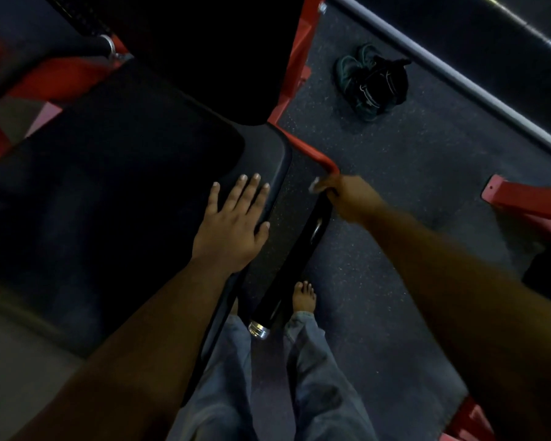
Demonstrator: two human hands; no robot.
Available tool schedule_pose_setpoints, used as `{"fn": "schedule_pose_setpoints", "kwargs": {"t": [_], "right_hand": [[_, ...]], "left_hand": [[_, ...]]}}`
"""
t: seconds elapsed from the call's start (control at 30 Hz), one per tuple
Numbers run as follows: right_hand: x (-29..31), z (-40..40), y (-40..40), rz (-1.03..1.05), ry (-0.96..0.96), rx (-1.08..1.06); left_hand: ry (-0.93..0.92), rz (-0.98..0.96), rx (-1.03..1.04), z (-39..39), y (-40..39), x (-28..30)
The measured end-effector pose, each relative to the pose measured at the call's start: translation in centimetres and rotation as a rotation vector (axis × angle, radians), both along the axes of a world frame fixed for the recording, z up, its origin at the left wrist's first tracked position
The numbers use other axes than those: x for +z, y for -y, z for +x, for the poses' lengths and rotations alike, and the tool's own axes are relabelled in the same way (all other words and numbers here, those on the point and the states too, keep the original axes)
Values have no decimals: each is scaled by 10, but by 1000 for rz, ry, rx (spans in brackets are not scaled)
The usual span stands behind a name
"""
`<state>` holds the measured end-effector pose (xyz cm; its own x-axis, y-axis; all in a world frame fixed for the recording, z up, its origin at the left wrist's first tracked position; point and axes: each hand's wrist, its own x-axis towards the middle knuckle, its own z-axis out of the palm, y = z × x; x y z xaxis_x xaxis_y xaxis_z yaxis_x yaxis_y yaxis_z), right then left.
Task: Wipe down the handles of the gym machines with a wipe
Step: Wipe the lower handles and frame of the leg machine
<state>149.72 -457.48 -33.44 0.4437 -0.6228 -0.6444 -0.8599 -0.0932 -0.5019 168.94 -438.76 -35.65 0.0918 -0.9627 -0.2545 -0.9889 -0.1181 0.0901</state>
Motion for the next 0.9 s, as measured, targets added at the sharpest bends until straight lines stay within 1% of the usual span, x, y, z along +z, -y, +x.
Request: {"fn": "schedule_pose_setpoints", "kwargs": {"t": [0.03, 0.1, 0.13, 0.2, 0.27, 0.3, 0.37, 0.4, 0.47, 0.5, 0.53, 0.6, 0.63, 0.67, 0.7, 0.8, 0.83, 0.9], "right_hand": [[-3, 4, 6, -9, -67, 154], [4, 6, 0, -7, -76, 308], [10, 6, -12, -31, -35, 361], [21, 0, -44, -100, 90, 382], [34, -8, -93, -272, 241, 400], [36, -13, -123, -327, 287, 434], [35, -20, -184, -338, 354, 508], [38, -22, -206, -275, 394, 509], [43, -27, -225, -179, 484, 466], [44, -29, -219, -178, 501, 422], [45, -30, -207, -207, 514, 328], [42, -30, -167, -274, 496, 37], [38, -29, -146, -322, 465, -62], [32, -28, -129, -353, 428, -98], [27, -25, -120, -351, 391, -64], [14, -19, -150, -408, 302, 256], [14, -20, -171, -410, 324, 336], [22, -27, -208, -360, 432, 384]], "left_hand": [[0, 1, -1, 0, 0, 0], [-10, 7, 1, 0, 1, 0], [-13, 10, 3, 1, 1, 1], [-11, 11, 5, 0, 0, 1], [-10, 12, 2, 1, 0, 1], [-12, 16, -1, 1, 0, 2], [-12, 32, -4, 1, 1, 2], [-13, 36, -1, 1, 1, 2], [-9, 41, 4, 1, 1, 2], [-4, 40, 1, 0, 1, 1], [3, 40, -4, 0, 1, 1], [0, 41, -6, 0, 1, 0], [-6, 38, -2, 1, 1, 1], [-11, 33, 1, 1, 1, 2], [-14, 29, 1, 1, 1, 3], [-10, 24, -10, 0, 1, 3], [-8, 27, -8, 1, 1, 3], [-3, 40, -6, 1, 2, 3]]}}
